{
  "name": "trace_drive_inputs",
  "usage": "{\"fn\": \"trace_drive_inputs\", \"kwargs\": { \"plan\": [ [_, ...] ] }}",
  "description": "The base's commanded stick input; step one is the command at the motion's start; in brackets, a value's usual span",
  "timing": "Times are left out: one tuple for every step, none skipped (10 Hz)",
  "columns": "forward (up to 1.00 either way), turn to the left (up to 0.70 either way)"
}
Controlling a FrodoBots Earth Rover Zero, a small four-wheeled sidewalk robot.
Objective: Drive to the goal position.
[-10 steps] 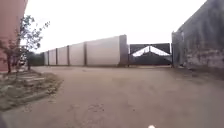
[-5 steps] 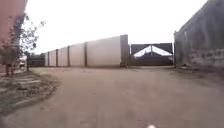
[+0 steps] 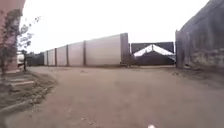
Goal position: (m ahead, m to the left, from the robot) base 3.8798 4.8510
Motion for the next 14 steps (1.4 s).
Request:
{"fn": "trace_drive_inputs", "kwargs": {
  "plan": [
    [0.50, 0.08],
    [0.50, 0.38],
    [0.50, 0.50],
    [0.50, 0.50],
    [0.50, 0.27],
    [0.50, 0.00],
    [0.50, 0.00],
    [0.50, 0.00],
    [0.50, 0.00],
    [0.50, 0.00],
    [0.50, 0.00],
    [0.50, 0.00],
    [0.50, 0.00],
    [0.50, 0.00]
  ]
}}
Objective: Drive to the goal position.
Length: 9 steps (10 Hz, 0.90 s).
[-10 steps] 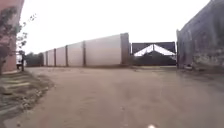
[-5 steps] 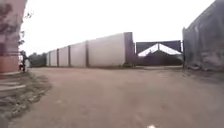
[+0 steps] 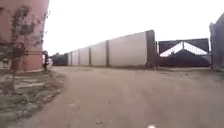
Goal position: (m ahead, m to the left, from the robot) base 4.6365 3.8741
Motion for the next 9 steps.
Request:
{"fn": "trace_drive_inputs", "kwargs": {
  "plan": [
    [0.50, 0.00],
    [0.50, 0.00],
    [0.50, 0.00],
    [0.50, 0.00],
    [0.50, 0.00],
    [0.50, 0.00],
    [0.50, 0.00],
    [0.50, 0.00],
    [0.50, 0.00]
  ]
}}
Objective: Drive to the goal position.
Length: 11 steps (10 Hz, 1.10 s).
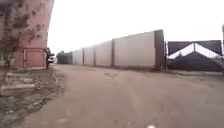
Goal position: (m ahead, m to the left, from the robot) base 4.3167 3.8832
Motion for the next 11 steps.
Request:
{"fn": "trace_drive_inputs", "kwargs": {
  "plan": [
    [0.50, 0.00],
    [0.50, 0.00],
    [0.50, 0.00],
    [0.50, 0.00],
    [0.50, 0.44],
    [0.50, 0.48],
    [0.50, 0.20],
    [0.50, 0.00],
    [0.50, 0.00],
    [0.50, 0.00],
    [0.50, 0.00]
  ]
}}
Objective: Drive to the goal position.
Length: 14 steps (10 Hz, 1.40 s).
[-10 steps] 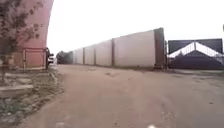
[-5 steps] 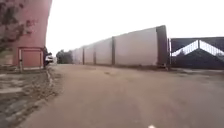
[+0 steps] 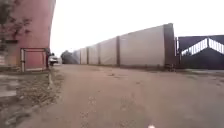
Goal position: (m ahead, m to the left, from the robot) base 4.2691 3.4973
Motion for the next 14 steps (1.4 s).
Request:
{"fn": "trace_drive_inputs", "kwargs": {
  "plan": [
    [0.50, 0.00],
    [0.50, 0.00],
    [0.50, 0.00],
    [0.50, 0.00],
    [0.50, 0.00],
    [0.50, 0.00],
    [0.50, 0.00],
    [0.50, 0.00],
    [0.50, 0.00],
    [0.50, 0.00],
    [0.50, 0.00],
    [0.50, 0.00],
    [0.50, 0.00],
    [0.50, 0.00]
  ]
}}
